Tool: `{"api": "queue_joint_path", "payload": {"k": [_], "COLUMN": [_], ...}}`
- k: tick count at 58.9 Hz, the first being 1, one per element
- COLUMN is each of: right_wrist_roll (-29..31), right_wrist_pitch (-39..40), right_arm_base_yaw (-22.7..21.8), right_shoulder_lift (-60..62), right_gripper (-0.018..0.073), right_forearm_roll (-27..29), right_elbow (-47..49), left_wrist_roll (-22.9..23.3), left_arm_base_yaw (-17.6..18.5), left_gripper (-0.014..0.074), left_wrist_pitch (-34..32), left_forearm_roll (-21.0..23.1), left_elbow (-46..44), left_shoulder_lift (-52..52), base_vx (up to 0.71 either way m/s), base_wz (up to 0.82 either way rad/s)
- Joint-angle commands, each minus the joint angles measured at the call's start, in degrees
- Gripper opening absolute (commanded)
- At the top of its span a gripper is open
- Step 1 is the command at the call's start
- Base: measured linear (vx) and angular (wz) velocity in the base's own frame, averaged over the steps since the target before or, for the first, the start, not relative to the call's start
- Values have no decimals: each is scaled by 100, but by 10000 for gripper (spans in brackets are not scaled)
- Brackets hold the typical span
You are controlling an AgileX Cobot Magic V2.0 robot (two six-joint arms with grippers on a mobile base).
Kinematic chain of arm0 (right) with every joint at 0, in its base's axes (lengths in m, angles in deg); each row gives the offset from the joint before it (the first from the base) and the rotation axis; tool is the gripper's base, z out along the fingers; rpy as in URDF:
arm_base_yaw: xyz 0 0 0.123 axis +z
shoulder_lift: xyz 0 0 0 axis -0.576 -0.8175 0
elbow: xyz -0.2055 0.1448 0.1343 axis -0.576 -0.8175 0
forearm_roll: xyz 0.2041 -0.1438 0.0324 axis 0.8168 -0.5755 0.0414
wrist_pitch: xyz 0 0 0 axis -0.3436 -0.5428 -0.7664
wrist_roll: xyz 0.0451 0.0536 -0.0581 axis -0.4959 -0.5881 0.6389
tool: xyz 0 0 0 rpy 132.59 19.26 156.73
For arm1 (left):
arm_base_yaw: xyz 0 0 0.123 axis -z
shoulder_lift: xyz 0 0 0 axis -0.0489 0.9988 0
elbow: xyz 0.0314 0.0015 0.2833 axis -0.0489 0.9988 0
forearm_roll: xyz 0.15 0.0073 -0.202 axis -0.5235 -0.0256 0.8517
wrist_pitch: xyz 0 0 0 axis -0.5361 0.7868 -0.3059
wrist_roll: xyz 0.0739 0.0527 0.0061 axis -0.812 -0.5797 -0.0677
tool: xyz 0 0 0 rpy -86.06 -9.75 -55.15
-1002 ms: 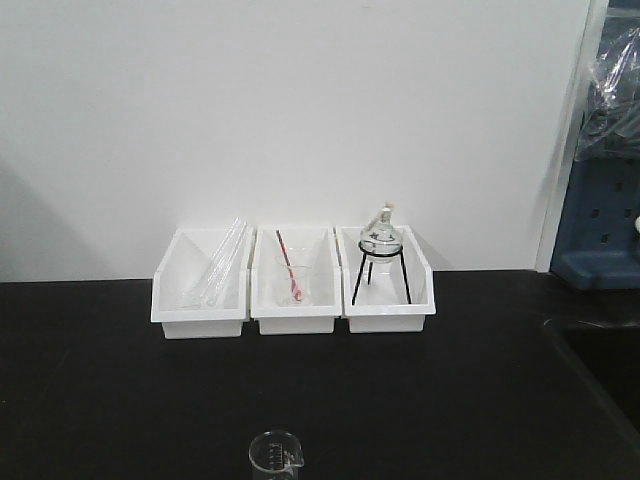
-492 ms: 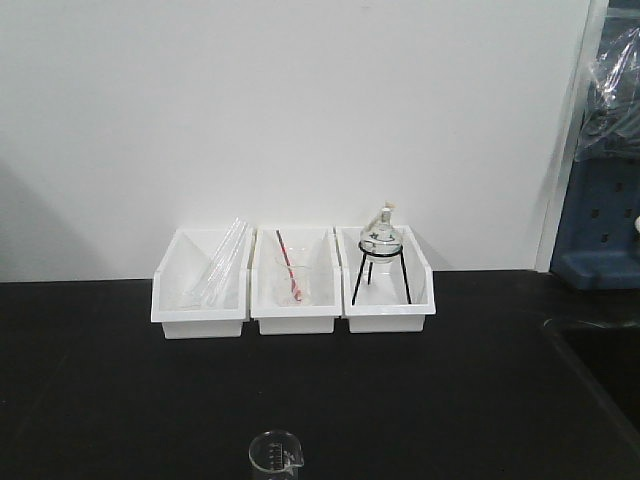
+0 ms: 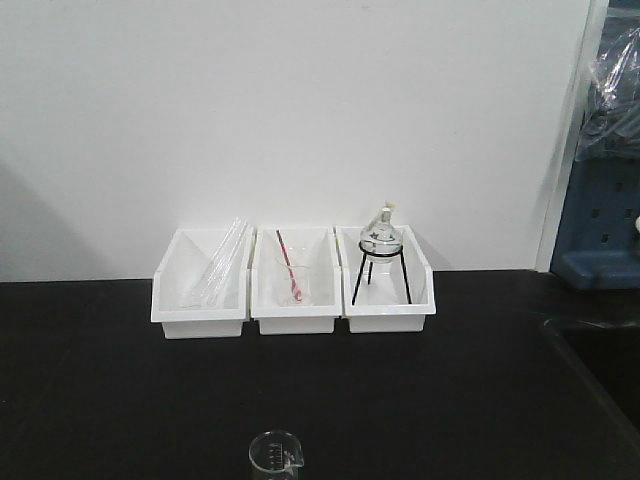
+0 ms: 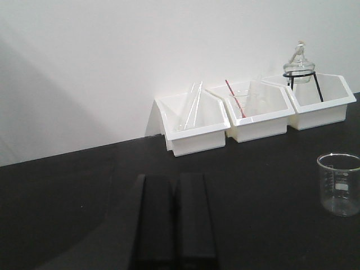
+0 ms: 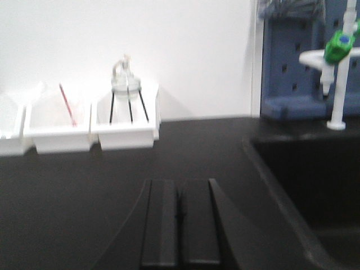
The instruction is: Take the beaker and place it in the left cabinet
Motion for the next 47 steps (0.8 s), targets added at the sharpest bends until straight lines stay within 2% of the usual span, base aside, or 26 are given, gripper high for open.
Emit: {"api": "queue_joint_path", "payload": {"k": [1, 9, 16, 23, 35, 40, 47], "right_wrist_roll": [37, -337, -508, -474, 53, 380, 548], "right_wrist_pitch": [1142, 2022, 1968, 1689, 1422, 1459, 1487], "right_arm_base_yaw": [-38, -38, -38, -38, -38, -38, -38], "right_shoulder_lift": [85, 85, 38, -219, -1050, -1504, -2092], "right_gripper": [-6, -4, 1, 19, 89, 152, 254], "right_forearm_roll": [-11, 409, 857, 938, 938, 938, 938], "right_elbow": [-21, 97, 477, 952, 1435, 1458, 1458], "left_wrist_roll": [15, 15, 15, 15, 15, 15, 15], "left_arm_base_yaw": [3, 3, 3, 3, 3, 3, 3], "left_gripper": [1, 1, 1, 1, 1, 1, 1], "left_wrist_pitch": [-428, -428, -428, -428, -428, -428, -428], "left_forearm_roll": [18, 18, 18, 18, 18, 18, 18], "left_elbow": [90, 90, 90, 90, 90, 90, 90], "left_shoulder_lift": [-106, -106, -106, -106, -106, -106, -106], "base_vx": [0, 0, 0, 0, 0, 0, 0], "base_wz": [0, 0, 0, 0, 0, 0, 0]}}
